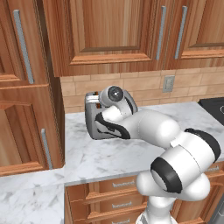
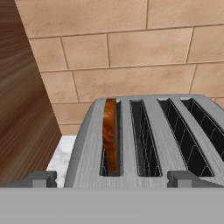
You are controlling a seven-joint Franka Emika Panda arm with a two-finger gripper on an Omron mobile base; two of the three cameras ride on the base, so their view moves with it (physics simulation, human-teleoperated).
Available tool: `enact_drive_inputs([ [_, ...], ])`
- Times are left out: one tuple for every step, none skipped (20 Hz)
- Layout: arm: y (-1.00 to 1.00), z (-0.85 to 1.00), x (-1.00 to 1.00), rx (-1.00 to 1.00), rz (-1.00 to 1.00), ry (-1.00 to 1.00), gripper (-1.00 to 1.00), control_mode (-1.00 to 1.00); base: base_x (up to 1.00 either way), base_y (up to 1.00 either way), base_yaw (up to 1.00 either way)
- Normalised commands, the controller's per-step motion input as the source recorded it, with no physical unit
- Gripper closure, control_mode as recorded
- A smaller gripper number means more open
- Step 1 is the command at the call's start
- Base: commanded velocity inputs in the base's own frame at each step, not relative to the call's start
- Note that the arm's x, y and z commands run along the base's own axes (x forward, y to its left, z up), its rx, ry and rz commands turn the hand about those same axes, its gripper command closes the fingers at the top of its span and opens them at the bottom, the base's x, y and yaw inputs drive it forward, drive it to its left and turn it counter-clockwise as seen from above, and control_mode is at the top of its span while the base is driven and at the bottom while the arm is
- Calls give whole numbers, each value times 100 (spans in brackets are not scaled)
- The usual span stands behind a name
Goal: Start the toaster. Once the lever pops up, take the bread to the plate on the dining counter.
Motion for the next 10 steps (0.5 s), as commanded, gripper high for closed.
enact_drive_inputs([
  [0, 0, 0, 0, 0, 0, -100, -100, 0, 0, 0],
  [0, 0, 0, 0, 0, 0, -100, -100, 0, 0, 0],
  [0, 0, 0, 0, 0, 0, -100, -100, 0, 0, 0],
  [0, 0, 0, 0, 0, 0, -100, -100, 0, 0, 0],
  [0, 0, 0, 0, 0, 0, -100, -100, 0, 0, 0],
  [0, 0, 0, 0, 0, 0, -100, -100, 0, 0, 0],
  [0, 0, 0, 0, 0, 0, -100, -100, 0, 0, 0],
  [0, 0, 0, 0, 0, 0, -100, -100, 0, 0, 0],
  [0, 0, 0, 0, 0, 0, -100, -100, 0, 0, 0],
  [0, 0, 0, 0, 0, 0, -100, -100, 0, 0, 0],
])
